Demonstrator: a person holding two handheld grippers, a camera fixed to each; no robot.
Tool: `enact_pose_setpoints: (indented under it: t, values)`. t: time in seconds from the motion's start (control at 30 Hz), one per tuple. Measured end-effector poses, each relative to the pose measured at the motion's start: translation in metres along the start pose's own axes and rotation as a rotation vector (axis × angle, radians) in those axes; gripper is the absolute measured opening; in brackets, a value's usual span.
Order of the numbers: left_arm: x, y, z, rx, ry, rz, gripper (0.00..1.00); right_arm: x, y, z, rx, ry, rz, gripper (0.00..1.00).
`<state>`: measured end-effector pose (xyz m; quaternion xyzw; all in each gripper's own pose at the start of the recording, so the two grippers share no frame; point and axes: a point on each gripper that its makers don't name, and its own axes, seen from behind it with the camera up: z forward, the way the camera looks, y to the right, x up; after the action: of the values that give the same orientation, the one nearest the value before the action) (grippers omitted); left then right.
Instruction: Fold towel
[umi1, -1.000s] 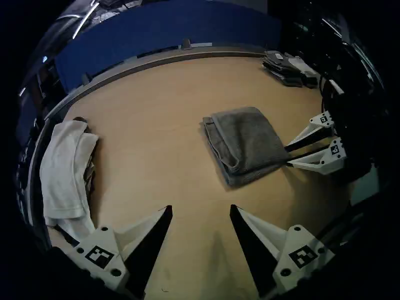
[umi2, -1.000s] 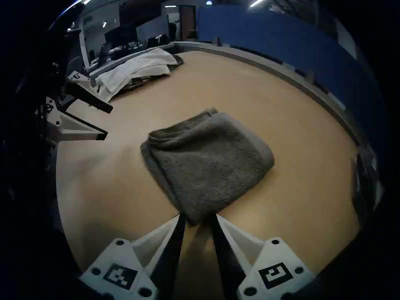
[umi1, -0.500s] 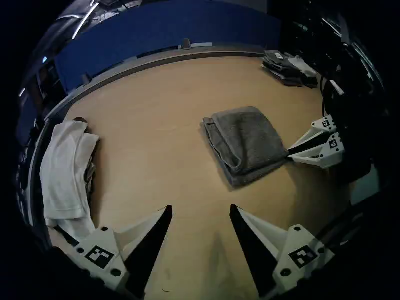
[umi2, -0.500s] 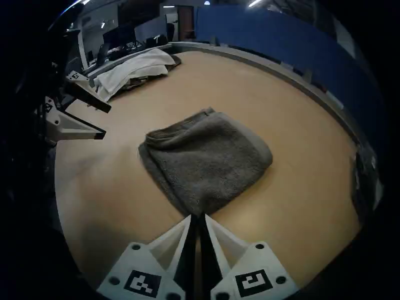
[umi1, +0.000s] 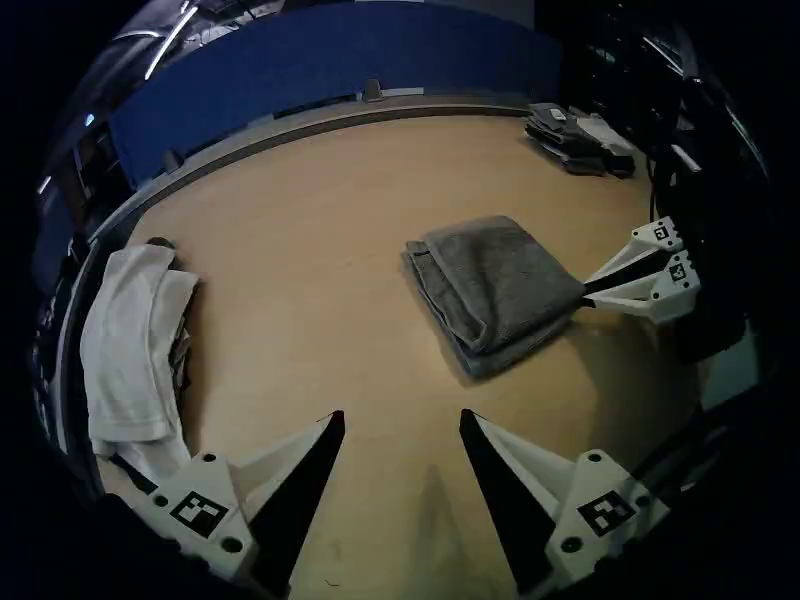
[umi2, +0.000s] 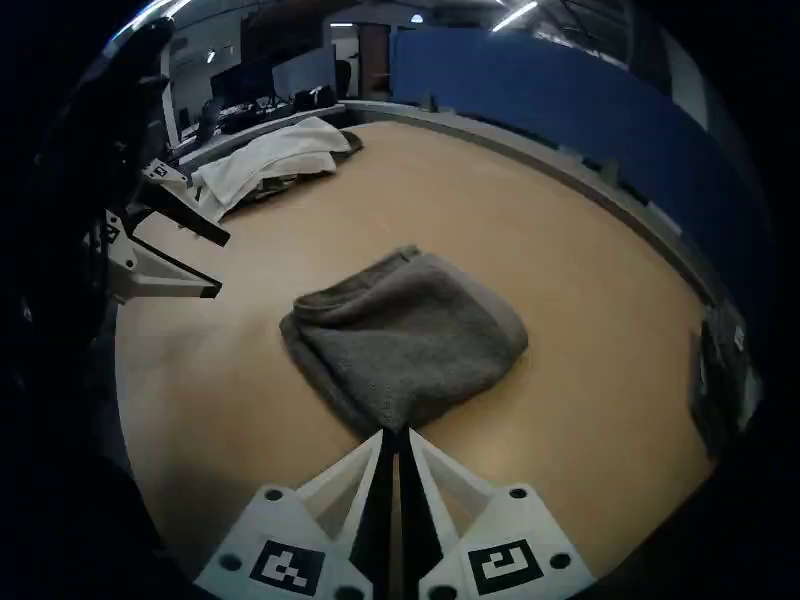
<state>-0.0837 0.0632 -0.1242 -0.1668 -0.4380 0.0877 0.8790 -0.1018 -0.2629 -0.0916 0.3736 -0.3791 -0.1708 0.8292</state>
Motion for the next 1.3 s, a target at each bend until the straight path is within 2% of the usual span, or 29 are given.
enact_pose_setpoints:
  t: [0.3,0.83,1.3]
  values:
    - [0.004,0.002,-0.002,-0.001,0.011,0.002,0.85,0.033,0.011,-0.022,-0.035,0.077,-0.016,0.03]
    - [0.019,0.002,-0.009,-0.003,0.043,-0.001,0.85,0.11,0.027,-0.08,-0.097,0.241,-0.071,0.03]
    - [0.028,0.008,-0.013,-0.006,0.061,0.001,0.85,0.131,0.034,-0.101,-0.124,0.284,-0.087,0.03]
